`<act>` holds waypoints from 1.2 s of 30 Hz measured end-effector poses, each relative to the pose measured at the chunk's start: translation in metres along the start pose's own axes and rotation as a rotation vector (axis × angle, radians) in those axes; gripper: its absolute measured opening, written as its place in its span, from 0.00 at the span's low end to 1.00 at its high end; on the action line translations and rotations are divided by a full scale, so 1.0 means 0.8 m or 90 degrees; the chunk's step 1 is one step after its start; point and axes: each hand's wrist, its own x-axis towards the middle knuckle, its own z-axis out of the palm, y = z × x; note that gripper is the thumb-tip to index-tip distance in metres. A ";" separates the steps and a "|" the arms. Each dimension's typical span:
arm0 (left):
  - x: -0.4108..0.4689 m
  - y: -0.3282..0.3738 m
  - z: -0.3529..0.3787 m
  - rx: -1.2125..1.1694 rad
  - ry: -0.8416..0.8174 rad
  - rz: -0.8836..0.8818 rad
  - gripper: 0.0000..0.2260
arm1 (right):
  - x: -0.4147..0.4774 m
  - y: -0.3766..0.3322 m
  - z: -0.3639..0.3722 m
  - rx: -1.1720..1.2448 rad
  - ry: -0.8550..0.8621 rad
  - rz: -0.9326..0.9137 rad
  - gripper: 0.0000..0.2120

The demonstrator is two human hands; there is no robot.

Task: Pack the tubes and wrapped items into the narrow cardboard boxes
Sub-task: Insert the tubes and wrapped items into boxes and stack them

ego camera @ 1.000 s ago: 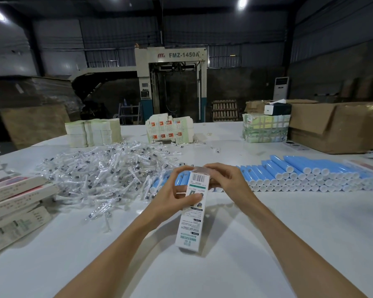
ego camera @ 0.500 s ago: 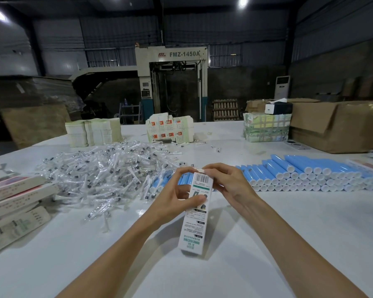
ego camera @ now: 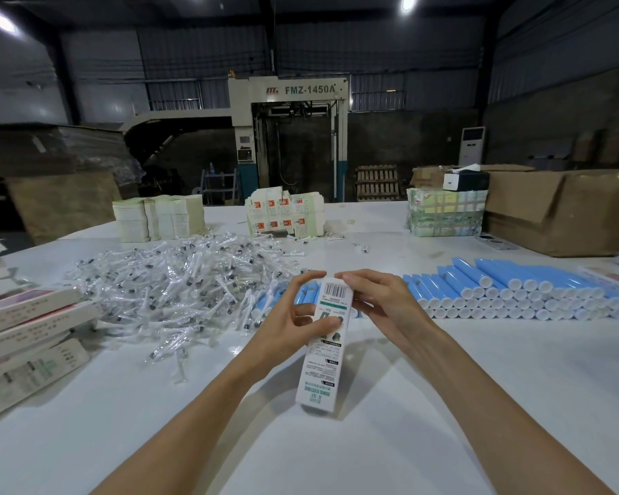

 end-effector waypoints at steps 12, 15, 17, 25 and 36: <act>-0.004 -0.008 0.002 0.002 -0.005 0.003 0.31 | 0.005 0.019 -0.001 -0.119 0.006 -0.015 0.09; -0.001 -0.007 0.001 0.015 -0.003 0.007 0.33 | 0.006 0.017 0.000 -0.018 0.018 0.016 0.08; 0.001 -0.006 0.001 0.028 -0.013 0.005 0.35 | 0.007 0.015 0.001 0.007 0.054 0.019 0.07; 0.001 -0.001 -0.002 0.035 -0.039 0.006 0.36 | 0.006 0.012 0.004 -0.011 0.090 0.025 0.05; -0.001 -0.006 0.002 -0.006 -0.036 0.003 0.35 | 0.003 0.003 -0.004 -0.045 0.047 0.025 0.06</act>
